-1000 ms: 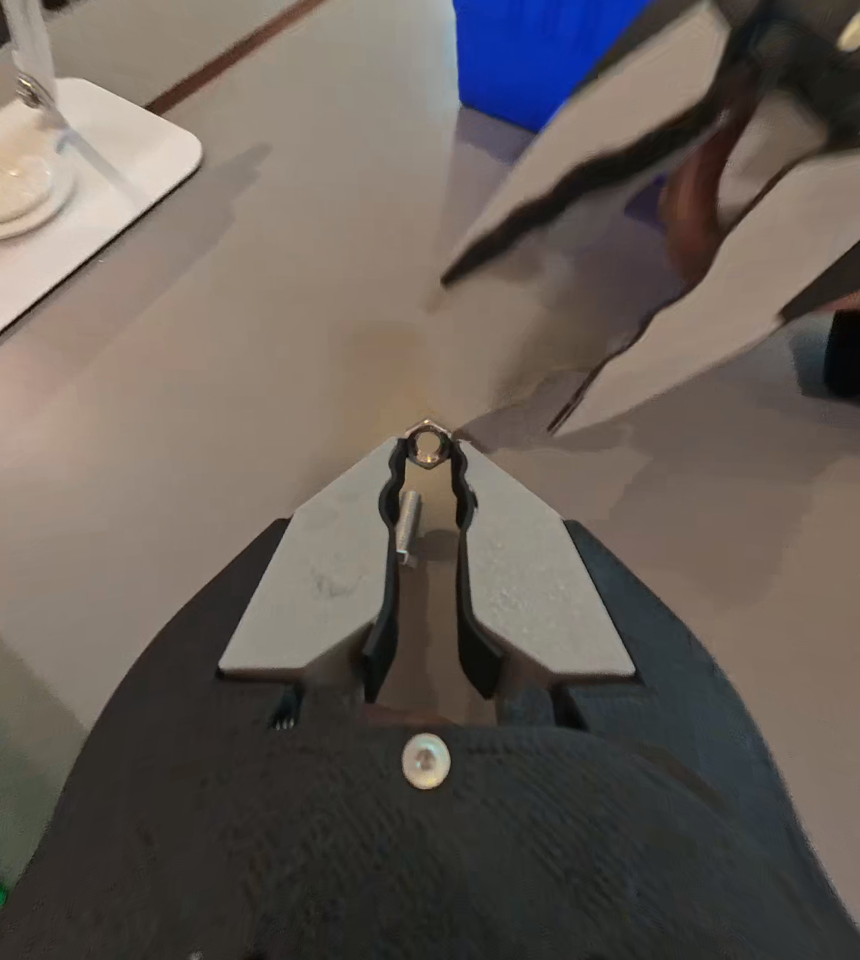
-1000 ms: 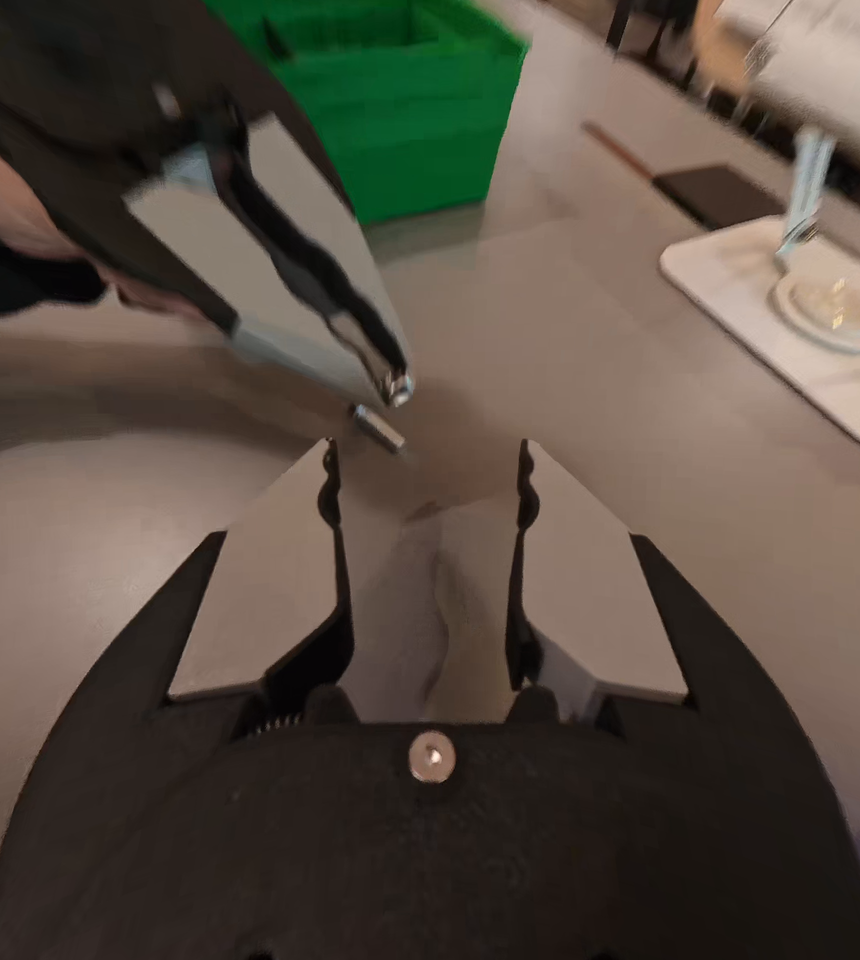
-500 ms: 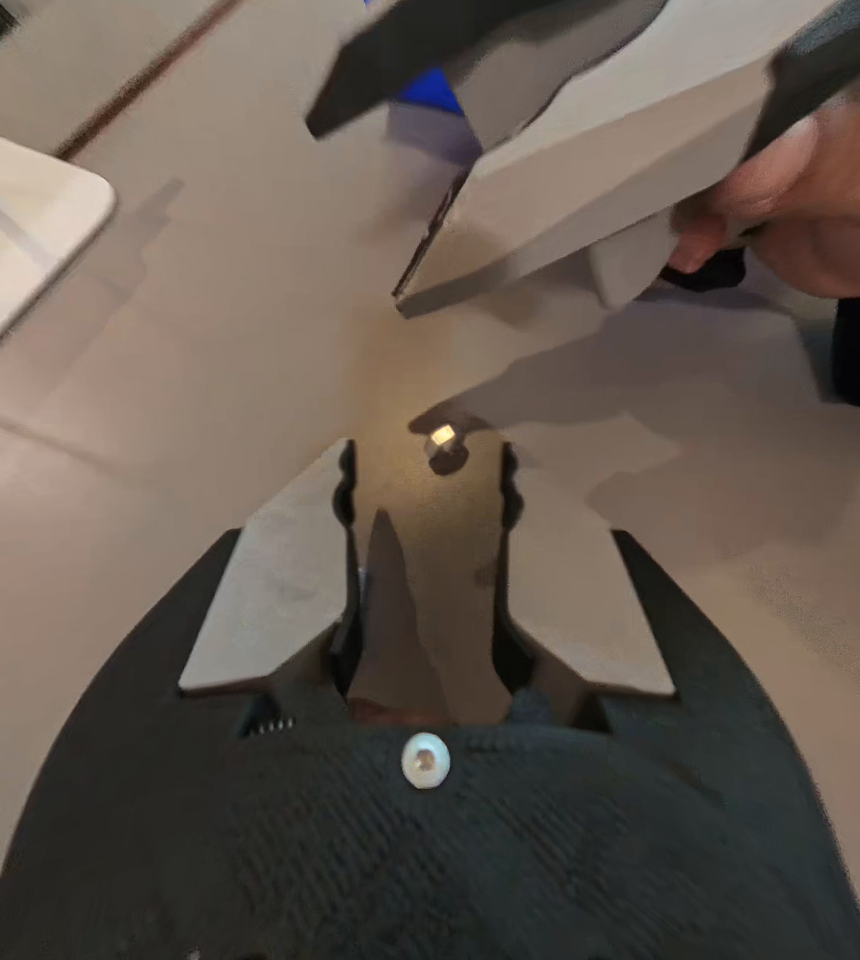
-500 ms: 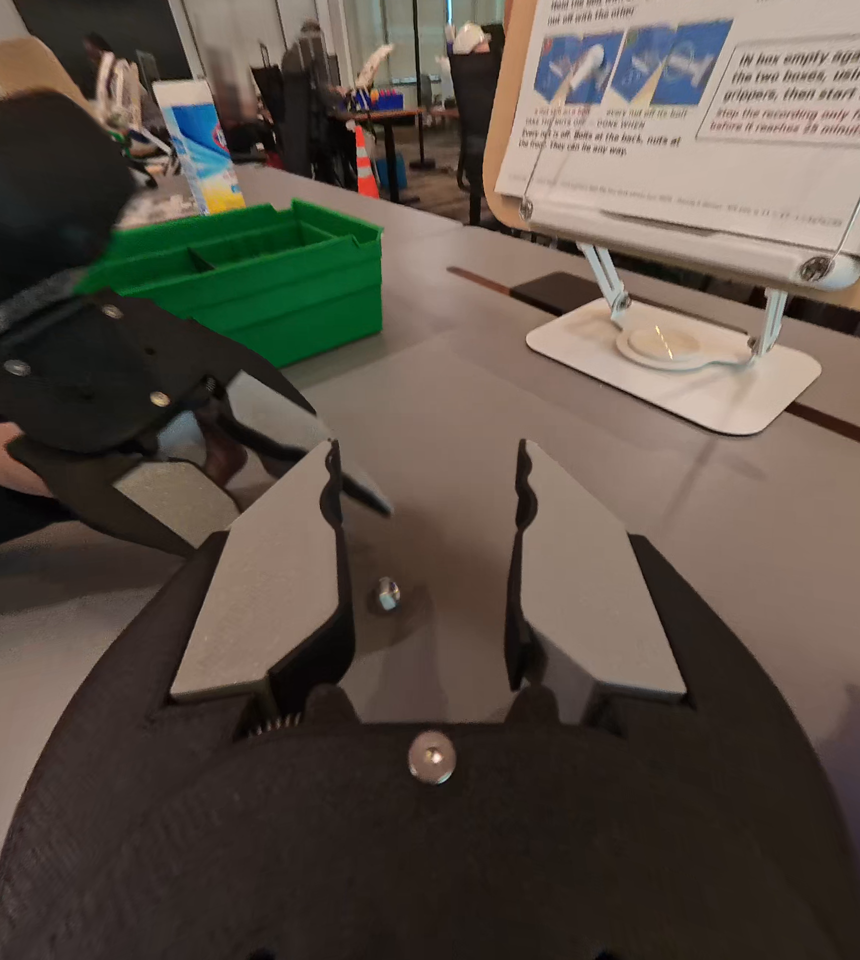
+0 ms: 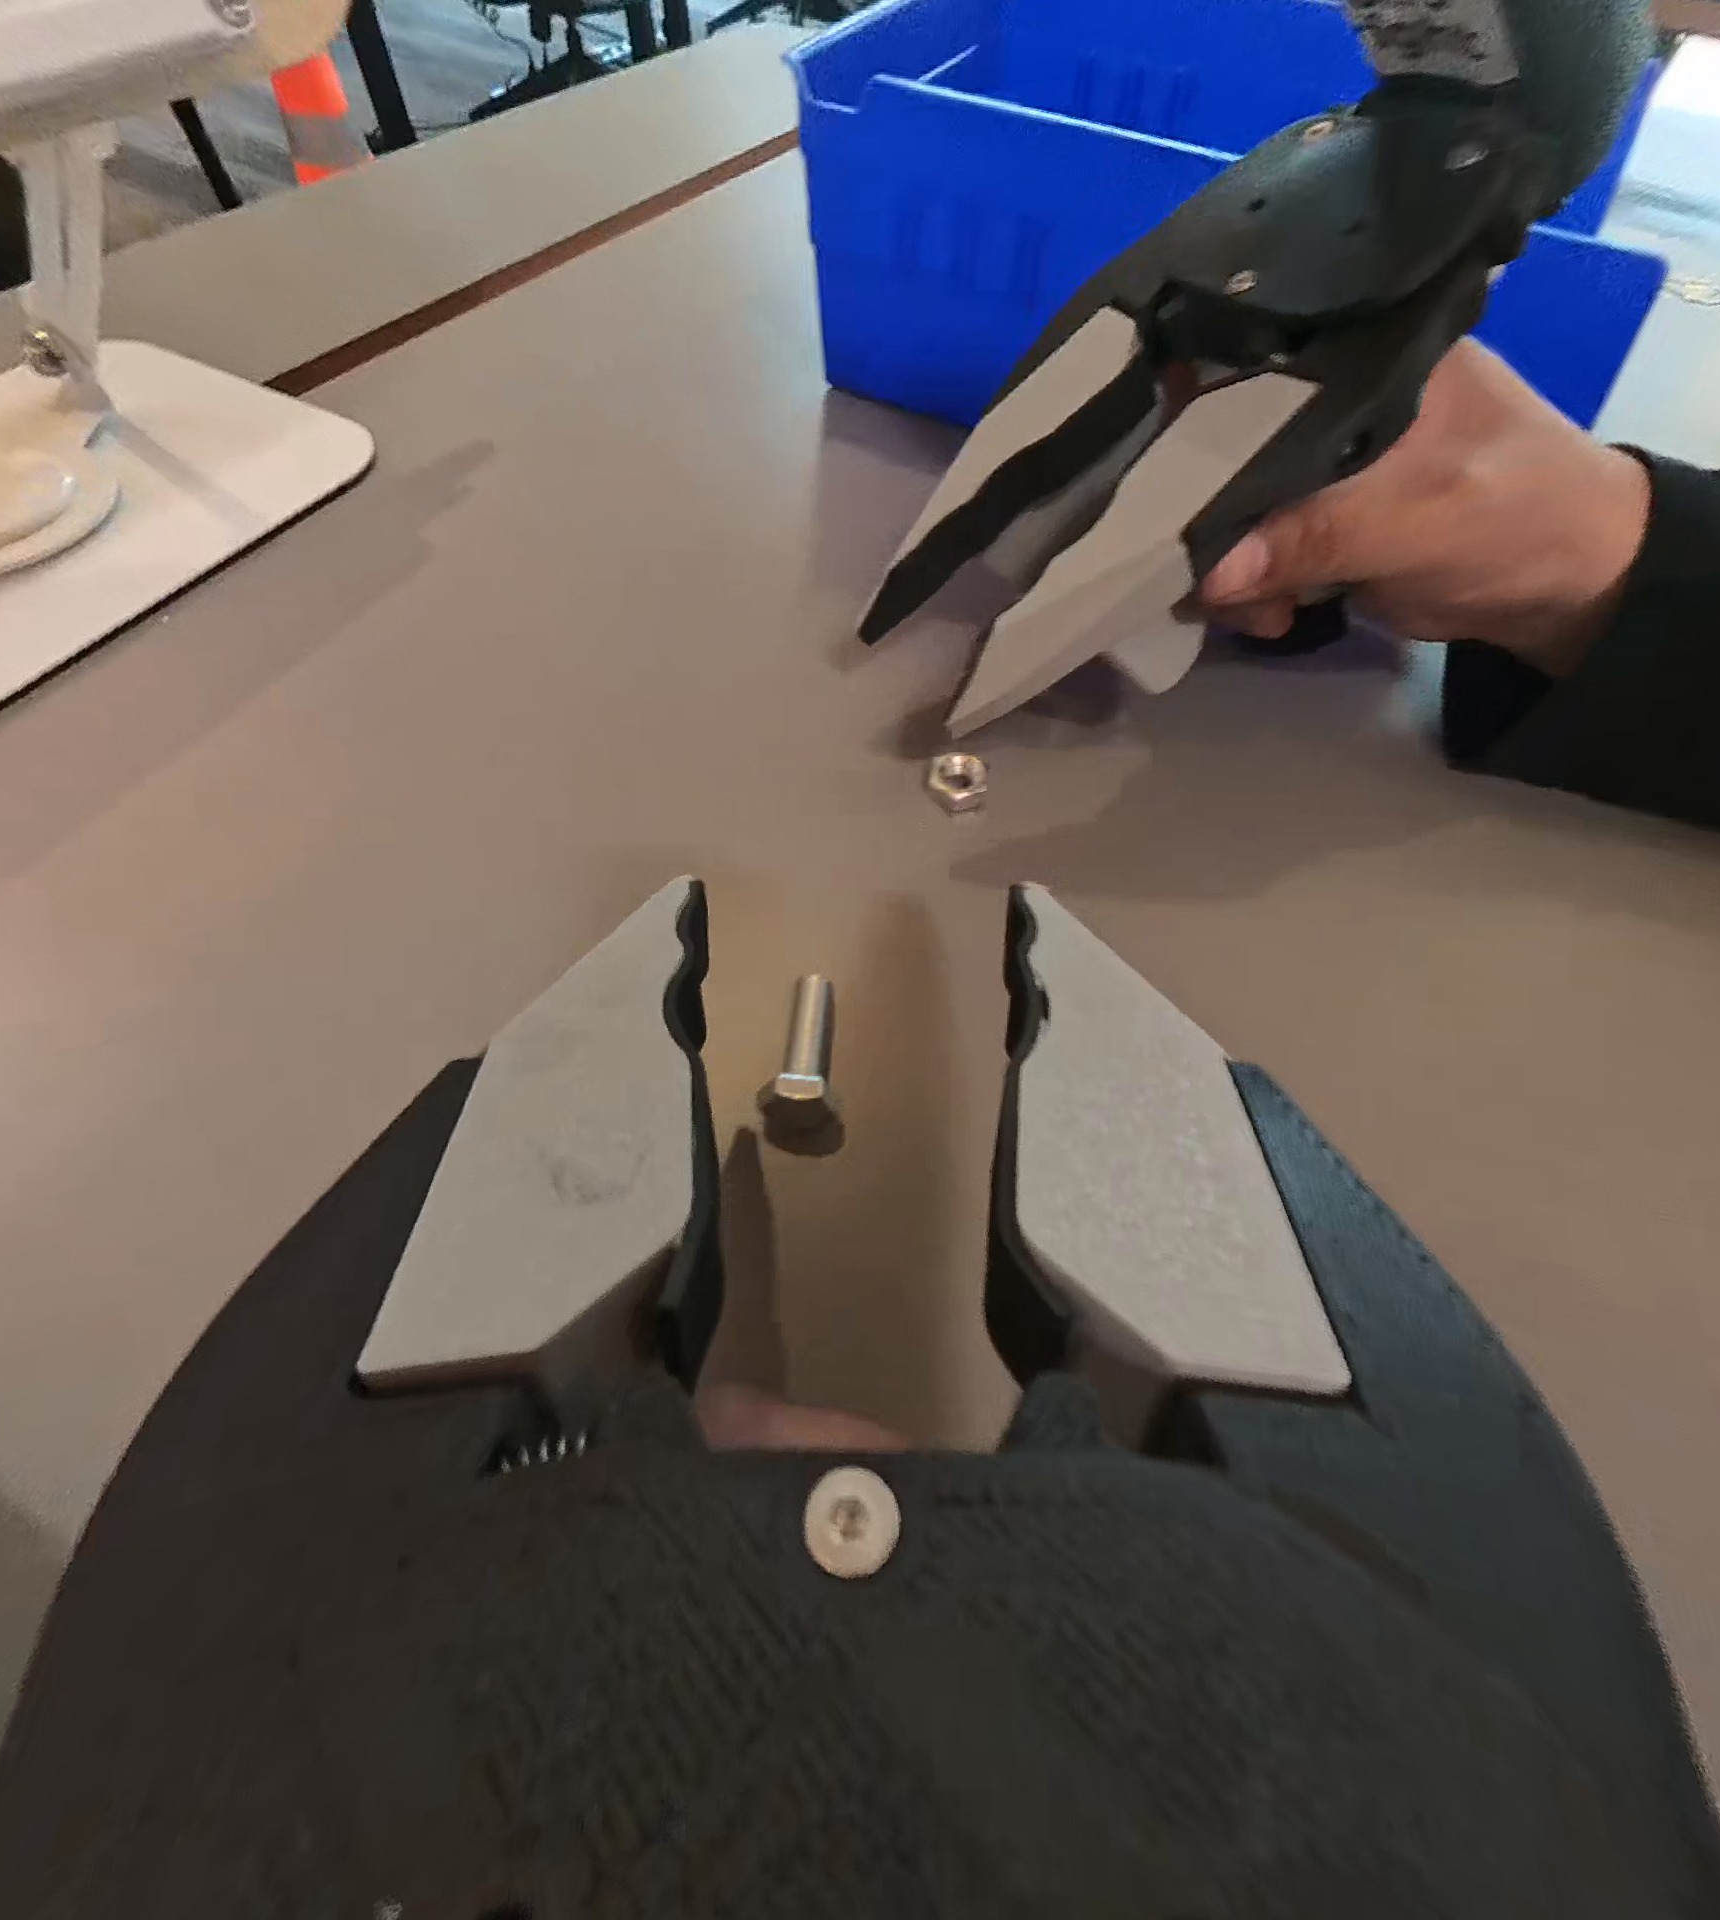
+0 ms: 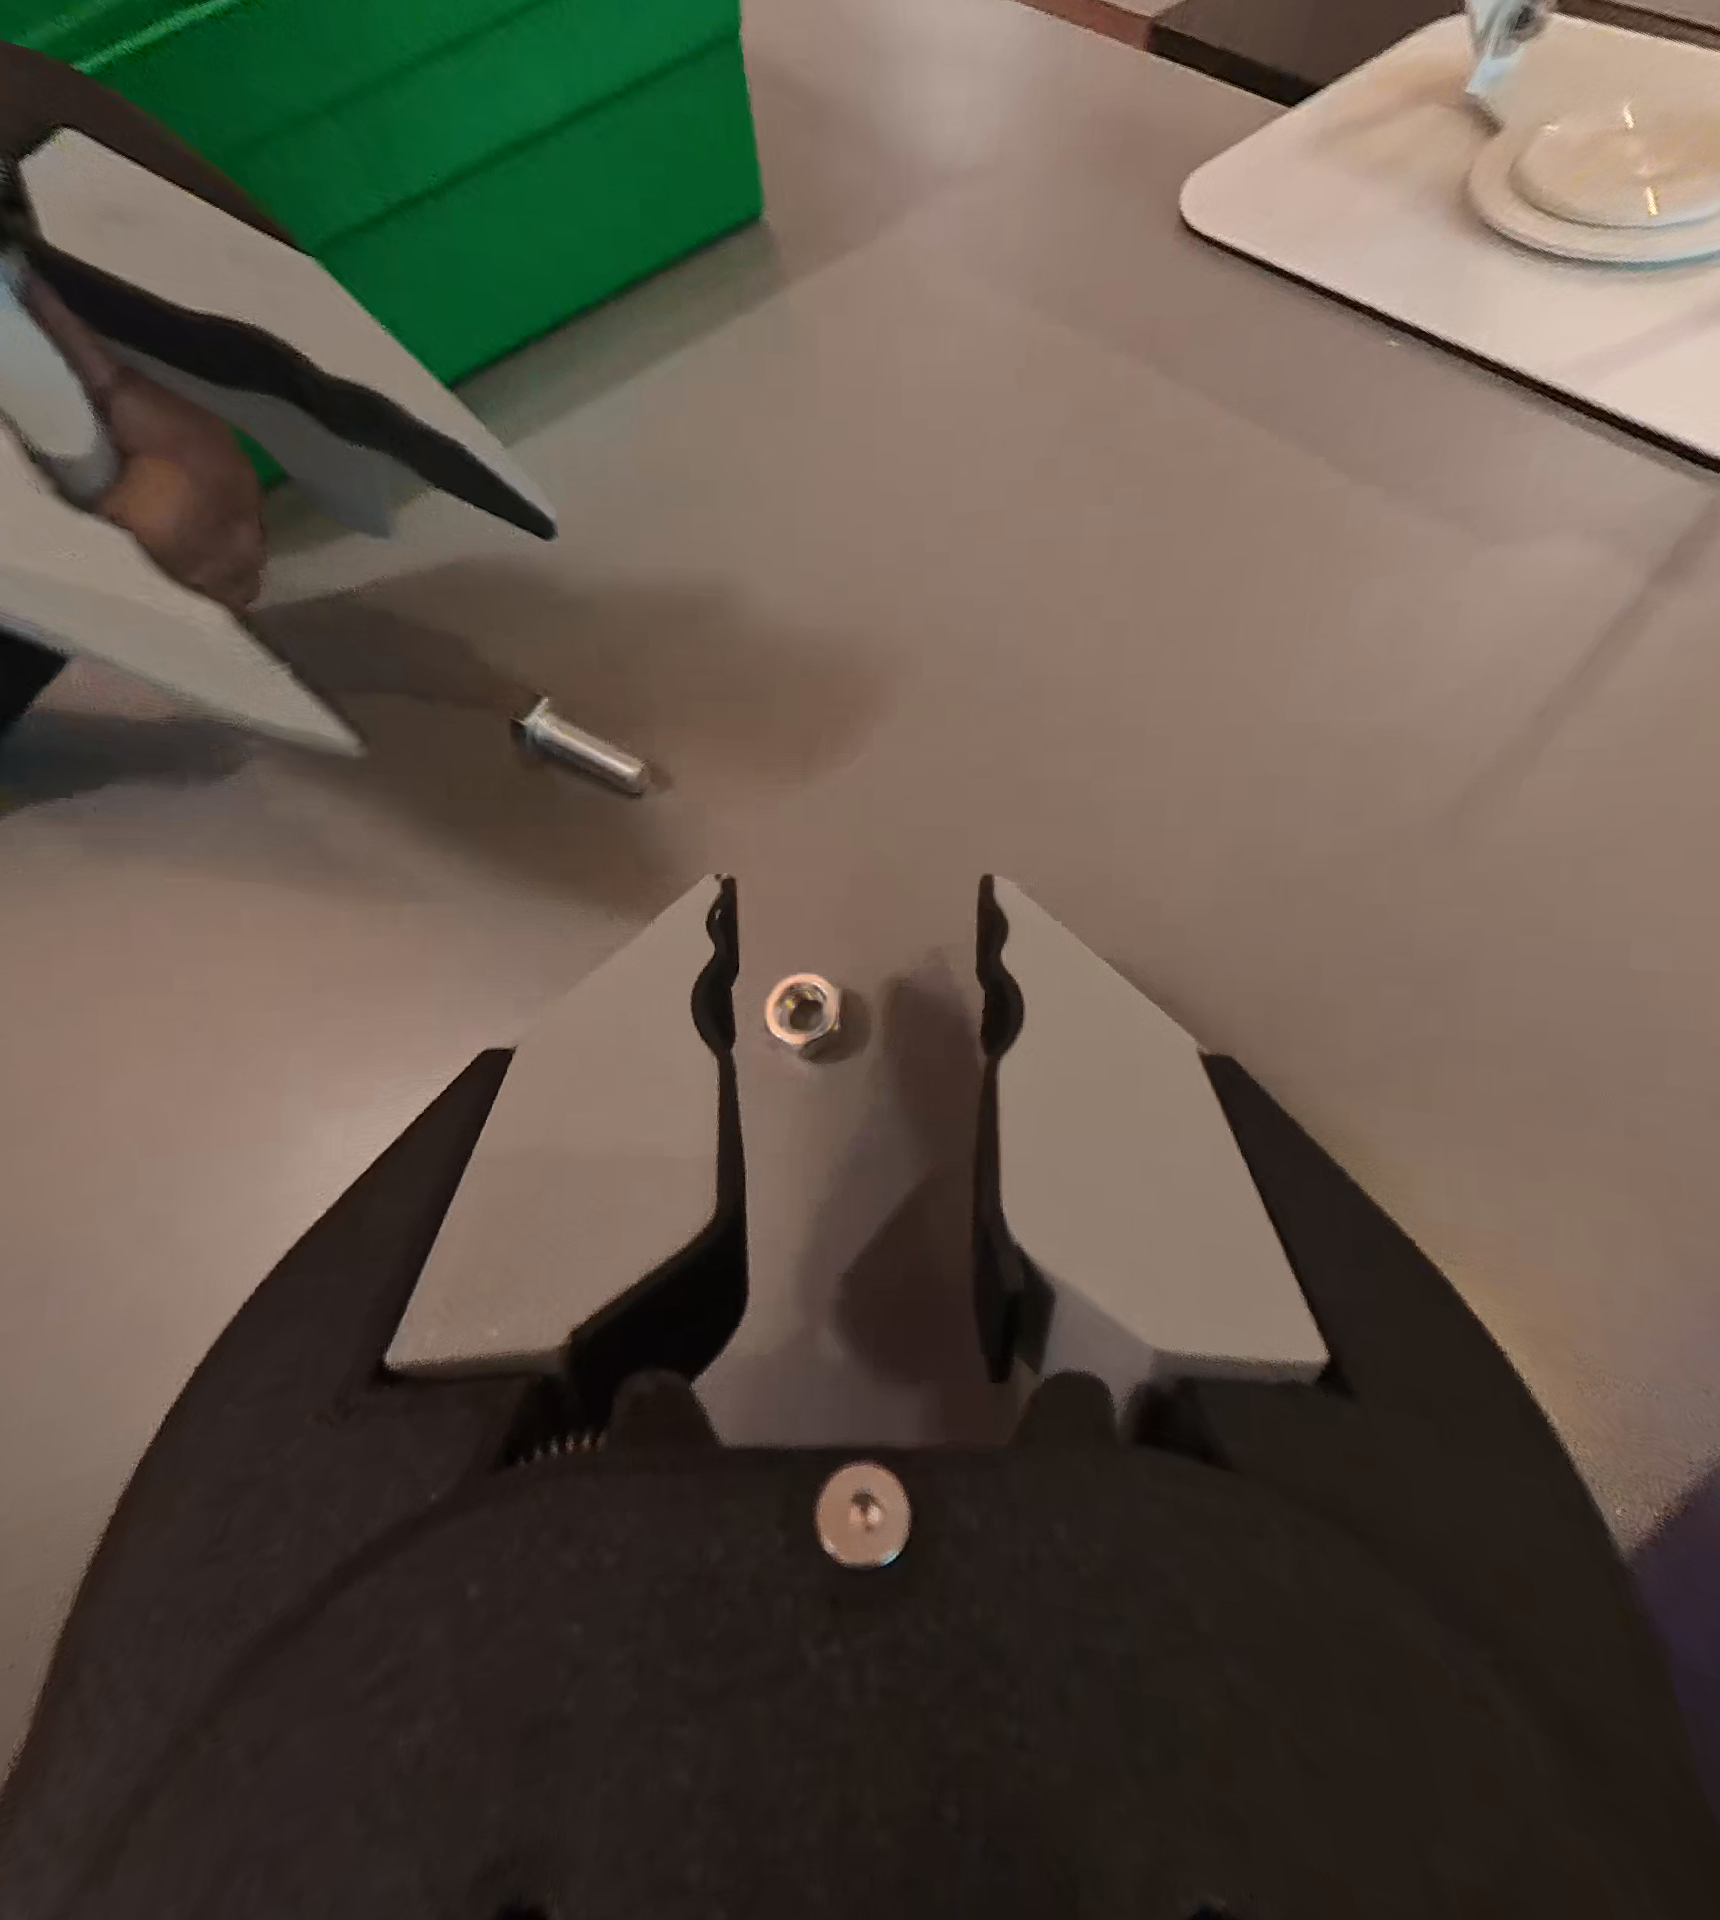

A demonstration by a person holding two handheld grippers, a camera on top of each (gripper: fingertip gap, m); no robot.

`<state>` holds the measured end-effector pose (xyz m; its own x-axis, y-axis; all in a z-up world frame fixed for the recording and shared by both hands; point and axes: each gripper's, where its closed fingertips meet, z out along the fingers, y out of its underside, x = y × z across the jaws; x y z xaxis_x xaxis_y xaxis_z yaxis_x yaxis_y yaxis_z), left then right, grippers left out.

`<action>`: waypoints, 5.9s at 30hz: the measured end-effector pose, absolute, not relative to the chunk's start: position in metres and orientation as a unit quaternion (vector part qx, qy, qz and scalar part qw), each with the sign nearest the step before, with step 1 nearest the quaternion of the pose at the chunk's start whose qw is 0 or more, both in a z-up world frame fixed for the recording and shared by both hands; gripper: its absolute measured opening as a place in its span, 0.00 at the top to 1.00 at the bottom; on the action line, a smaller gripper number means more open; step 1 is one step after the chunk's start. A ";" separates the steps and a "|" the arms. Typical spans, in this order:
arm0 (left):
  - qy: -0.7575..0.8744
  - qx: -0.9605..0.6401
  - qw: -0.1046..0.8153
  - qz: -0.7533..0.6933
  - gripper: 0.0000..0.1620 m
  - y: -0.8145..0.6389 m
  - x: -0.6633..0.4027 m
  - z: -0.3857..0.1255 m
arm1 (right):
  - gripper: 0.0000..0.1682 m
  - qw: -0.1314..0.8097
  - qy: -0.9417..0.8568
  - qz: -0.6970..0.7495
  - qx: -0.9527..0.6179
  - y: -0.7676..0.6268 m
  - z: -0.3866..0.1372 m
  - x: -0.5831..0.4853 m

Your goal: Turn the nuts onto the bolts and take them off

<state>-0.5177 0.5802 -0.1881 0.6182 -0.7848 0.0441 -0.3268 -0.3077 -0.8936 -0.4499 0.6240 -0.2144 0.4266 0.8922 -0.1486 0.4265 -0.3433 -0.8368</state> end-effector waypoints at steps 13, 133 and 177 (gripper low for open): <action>0.385 -0.801 0.411 -0.205 0.75 0.582 -0.539 -0.221 | 0.72 0.394 -0.470 0.303 -0.729 0.614 -0.212 -0.462; 0.373 -0.729 0.496 -0.286 0.96 0.587 -0.508 -0.188 | 0.82 0.304 -0.485 0.171 -0.802 0.605 -0.248 -0.442; 0.425 -0.674 0.517 -0.313 0.96 0.567 -0.488 -0.176 | 0.91 0.257 -0.642 0.186 -0.698 0.562 -0.150 -0.505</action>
<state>-0.4885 0.5675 -0.1763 0.4424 -0.8966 -0.0183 -0.2489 -0.1032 -0.9630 -0.5048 0.5624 -0.1499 0.1068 0.9918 0.0708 0.8010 -0.0437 -0.5970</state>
